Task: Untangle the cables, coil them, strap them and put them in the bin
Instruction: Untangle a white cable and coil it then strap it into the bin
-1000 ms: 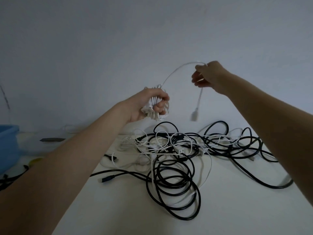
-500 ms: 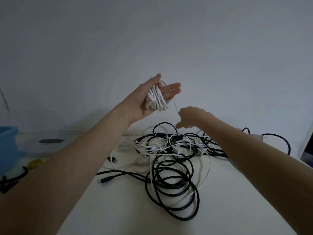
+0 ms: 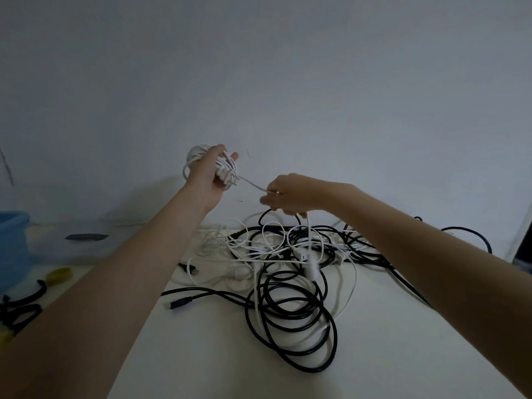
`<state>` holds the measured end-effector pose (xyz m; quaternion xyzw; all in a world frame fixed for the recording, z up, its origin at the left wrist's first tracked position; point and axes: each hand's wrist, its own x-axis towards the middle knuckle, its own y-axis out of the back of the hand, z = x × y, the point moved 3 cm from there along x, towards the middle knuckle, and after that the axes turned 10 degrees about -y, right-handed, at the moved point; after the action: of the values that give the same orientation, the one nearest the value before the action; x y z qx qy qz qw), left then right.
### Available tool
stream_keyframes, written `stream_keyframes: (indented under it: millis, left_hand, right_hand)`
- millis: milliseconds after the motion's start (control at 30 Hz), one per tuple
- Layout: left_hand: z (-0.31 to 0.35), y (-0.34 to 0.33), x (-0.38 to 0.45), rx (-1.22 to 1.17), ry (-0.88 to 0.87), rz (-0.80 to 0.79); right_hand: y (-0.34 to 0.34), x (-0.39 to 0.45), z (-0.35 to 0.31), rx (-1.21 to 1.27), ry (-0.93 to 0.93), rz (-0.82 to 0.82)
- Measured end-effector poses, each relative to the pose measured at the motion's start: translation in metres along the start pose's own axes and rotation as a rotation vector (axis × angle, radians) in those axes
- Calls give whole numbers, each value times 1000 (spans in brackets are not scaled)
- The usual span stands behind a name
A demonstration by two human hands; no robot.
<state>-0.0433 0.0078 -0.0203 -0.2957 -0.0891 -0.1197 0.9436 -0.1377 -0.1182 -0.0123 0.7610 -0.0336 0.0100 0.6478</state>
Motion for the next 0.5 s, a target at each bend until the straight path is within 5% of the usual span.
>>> stream_keyframes:
  millis: [133, 267, 500]
  left_hand:
    - [7, 28, 7, -62, -1, 35]
    - [1, 24, -7, -106, 81, -148]
    - [0, -7, -14, -143, 98, -267]
  right_hand:
    - [17, -1, 19, 220, -38, 134]
    - [23, 5, 22, 170, -8, 285]
    - [3, 7, 15, 70, 11, 34]
